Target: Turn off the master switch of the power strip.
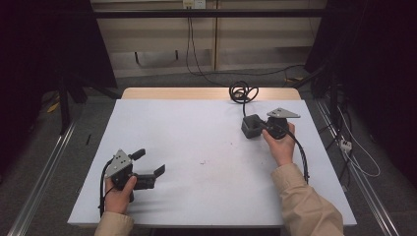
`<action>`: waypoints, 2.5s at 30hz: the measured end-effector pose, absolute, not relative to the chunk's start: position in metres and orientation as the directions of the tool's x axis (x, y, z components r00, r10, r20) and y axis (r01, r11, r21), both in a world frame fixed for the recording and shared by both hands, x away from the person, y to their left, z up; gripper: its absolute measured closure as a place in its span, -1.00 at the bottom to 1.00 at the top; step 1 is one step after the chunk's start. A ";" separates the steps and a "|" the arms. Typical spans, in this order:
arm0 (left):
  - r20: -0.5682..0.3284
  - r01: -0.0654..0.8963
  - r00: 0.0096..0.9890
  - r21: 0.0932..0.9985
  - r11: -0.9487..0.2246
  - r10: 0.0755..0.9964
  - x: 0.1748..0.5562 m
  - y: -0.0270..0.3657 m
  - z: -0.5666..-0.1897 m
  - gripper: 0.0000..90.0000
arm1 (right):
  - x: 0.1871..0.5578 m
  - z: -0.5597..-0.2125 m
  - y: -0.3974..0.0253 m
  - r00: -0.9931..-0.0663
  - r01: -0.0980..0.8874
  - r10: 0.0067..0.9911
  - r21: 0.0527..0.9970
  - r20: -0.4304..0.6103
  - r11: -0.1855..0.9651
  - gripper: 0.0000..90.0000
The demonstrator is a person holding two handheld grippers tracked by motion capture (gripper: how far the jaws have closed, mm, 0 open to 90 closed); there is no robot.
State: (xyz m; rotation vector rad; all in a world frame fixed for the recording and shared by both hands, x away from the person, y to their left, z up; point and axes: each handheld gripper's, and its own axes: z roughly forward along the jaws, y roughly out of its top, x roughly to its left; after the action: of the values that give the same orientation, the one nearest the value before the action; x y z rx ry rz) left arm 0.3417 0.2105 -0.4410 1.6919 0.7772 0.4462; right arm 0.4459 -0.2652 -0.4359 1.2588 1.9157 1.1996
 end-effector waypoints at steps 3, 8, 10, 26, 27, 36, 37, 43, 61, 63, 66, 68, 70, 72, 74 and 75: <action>-0.106 0.260 0.708 0.958 -0.118 0.698 0.342 0.211 -0.441 -0.94 | 0.446 -0.436 -0.265 -0.411 0.422 0.911 0.892 0.028 0.164 1.00; -0.107 0.259 0.707 0.959 -0.115 0.699 0.342 0.211 -0.441 -0.94 | 0.446 -0.436 -0.265 -0.411 0.421 0.911 0.892 0.030 0.161 1.00; -0.111 0.261 0.705 0.959 -0.111 0.700 0.342 0.211 -0.441 -0.94 | 0.446 -0.436 -0.265 -0.411 0.421 0.911 0.893 0.028 0.162 1.00; -0.113 0.259 0.704 0.960 -0.105 0.701 0.341 0.213 -0.440 -0.94 | 0.445 -0.435 -0.263 -0.410 0.419 0.912 0.891 0.011 0.177 1.00; -0.115 0.259 0.703 0.960 -0.103 0.702 0.341 0.213 -0.440 -0.94 | 0.445 -0.435 -0.263 -0.411 0.418 0.912 0.891 0.010 0.179 1.00; -0.115 0.260 0.704 0.960 -0.104 0.700 0.341 0.212 -0.440 -0.94 | 0.445 -0.435 -0.264 -0.418 0.412 0.908 0.891 0.001 0.189 1.00; -0.114 0.259 0.704 0.960 -0.104 0.701 0.341 0.213 -0.440 -0.94 | 0.444 -0.435 -0.264 -0.418 0.410 0.909 0.893 0.004 0.185 1.00; -0.116 0.261 0.705 0.960 -0.104 0.700 0.341 0.212 -0.440 -0.94 | 0.444 -0.430 -0.266 -0.415 0.426 0.909 0.889 0.028 0.167 1.00; -0.120 0.264 0.702 0.959 -0.101 0.702 0.342 0.213 -0.440 -0.94 | 0.438 -0.425 -0.265 -0.420 0.451 0.904 0.882 0.077 0.135 0.58; -0.121 0.265 0.700 0.959 -0.099 0.703 0.342 0.213 -0.440 -0.94 | 0.437 -0.423 -0.265 -0.416 0.452 0.906 0.882 0.076 0.134 0.42; -0.121 0.265 0.701 0.959 -0.099 0.703 0.341 0.213 -0.440 -0.94 | 0.436 -0.422 -0.264 -0.415 0.453 0.906 0.882 0.080 0.129 0.21; -0.119 0.263 0.703 0.959 -0.101 0.702 0.342 0.213 -0.440 -0.94 | 0.435 -0.421 -0.264 -0.412 0.453 0.907 0.883 0.084 0.124 0.10; -0.123 0.267 0.700 0.959 -0.098 0.703 0.342 0.213 -0.440 -0.94 | 0.434 -0.420 -0.263 -0.409 0.453 0.909 0.883 0.081 0.125 -0.07; -0.123 0.267 0.699 0.959 -0.098 0.704 0.342 0.213 -0.440 -0.94 | 0.434 -0.419 -0.263 -0.410 0.452 0.908 0.884 0.084 0.123 -0.22; -0.121 0.266 0.700 0.959 -0.099 0.704 0.342 0.213 -0.440 -0.94 | 0.433 -0.419 -0.262 -0.416 0.453 0.905 0.882 0.084 0.127 -0.33; -0.124 0.267 0.698 0.959 -0.095 0.705 0.342 0.213 -0.440 -0.94 | 0.433 -0.418 -0.262 -0.416 0.452 0.906 0.883 0.082 0.128 -0.41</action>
State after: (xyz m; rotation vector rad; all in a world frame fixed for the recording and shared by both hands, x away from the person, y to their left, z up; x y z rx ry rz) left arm 0.3416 0.2127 -0.4401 1.6725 0.7939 0.4407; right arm 0.4326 -0.2618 -0.4184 1.3052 1.9292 1.2368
